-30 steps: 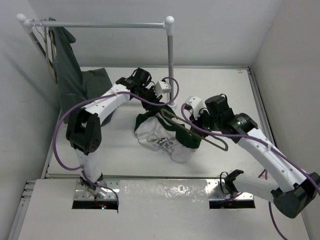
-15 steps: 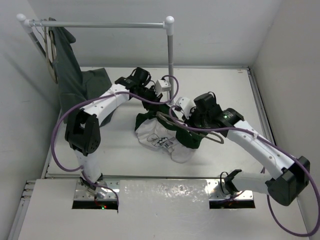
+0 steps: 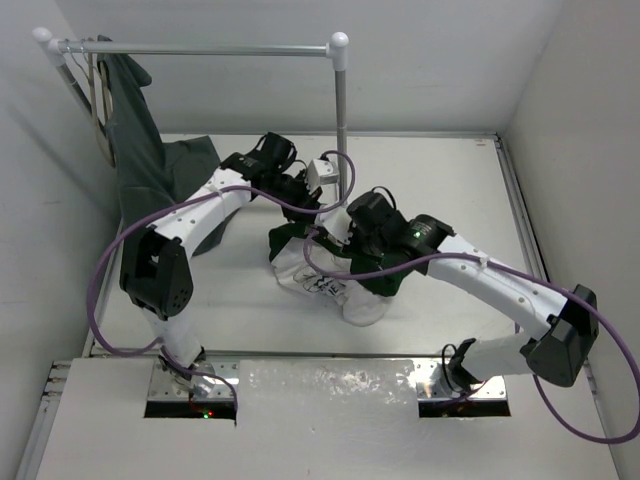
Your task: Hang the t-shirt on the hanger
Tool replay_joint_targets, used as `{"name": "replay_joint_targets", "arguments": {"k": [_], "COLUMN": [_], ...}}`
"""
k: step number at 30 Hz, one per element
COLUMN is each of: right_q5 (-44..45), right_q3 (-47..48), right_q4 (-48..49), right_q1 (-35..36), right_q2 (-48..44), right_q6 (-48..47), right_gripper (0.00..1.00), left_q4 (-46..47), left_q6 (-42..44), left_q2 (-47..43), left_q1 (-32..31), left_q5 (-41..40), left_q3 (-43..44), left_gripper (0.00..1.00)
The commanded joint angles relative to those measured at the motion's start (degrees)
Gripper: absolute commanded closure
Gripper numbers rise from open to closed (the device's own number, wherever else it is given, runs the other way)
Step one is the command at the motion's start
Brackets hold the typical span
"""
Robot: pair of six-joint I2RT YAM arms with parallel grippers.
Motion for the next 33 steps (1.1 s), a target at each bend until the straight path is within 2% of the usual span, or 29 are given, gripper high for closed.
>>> {"name": "replay_joint_targets", "arguments": {"k": [1, 5, 11, 13, 16, 21, 28, 30, 32, 33], "right_q5": [9.97, 2.85, -3.48, -3.57, -2.61, -1.28, 2.56, 3.98, 4.16, 3.64], "right_q3": [3.64, 2.85, 2.06, 1.36, 0.92, -2.15, -12.96, -16.83, -21.05, -22.36], "right_q4": [4.02, 4.9, 6.74, 8.23, 10.78, 19.83, 34.59, 38.99, 43.91, 45.4], "right_q1": [4.26, 5.25, 4.81, 4.72, 4.72, 4.72, 4.72, 4.72, 4.72, 4.72], "right_q2": [-1.03, -0.59, -1.03, -0.86, 0.72, 1.61, -1.38, -2.08, -3.4, -3.67], "right_q6": [-6.65, -12.73, -12.39, -11.25, -8.36, -1.76, 10.71, 13.62, 18.37, 19.51], "right_gripper": [1.0, 1.0, 1.0, 1.0, 1.0, 1.0, 1.0, 1.0, 1.0, 1.0], "left_q4": [0.07, -1.67, -7.39, -8.36, -8.1, -2.04, 3.85, 5.52, 6.83, 7.45], "left_q6": [2.16, 4.35, 12.96, 13.41, 12.19, 3.05, -4.6, -7.14, -9.43, -10.05], "left_q2": [-2.59, -3.12, -7.07, -8.74, -10.67, -12.96, -12.61, -12.35, -12.52, -12.7], "left_q1": [0.16, 0.16, 0.16, 0.07, -1.33, -5.37, -8.54, -8.54, -8.11, -7.67], "left_q5": [1.56, 5.34, 13.86, 17.03, 19.5, 18.8, 14.85, 12.4, 7.32, 5.54], "left_q3": [0.37, 4.14, 4.16, 3.46, 2.31, -0.94, -3.75, -4.37, -4.46, -4.54], "left_gripper": [1.0, 1.0, 1.0, 1.0, 1.0, 1.0, 1.0, 0.78, 0.33, 0.28]}}
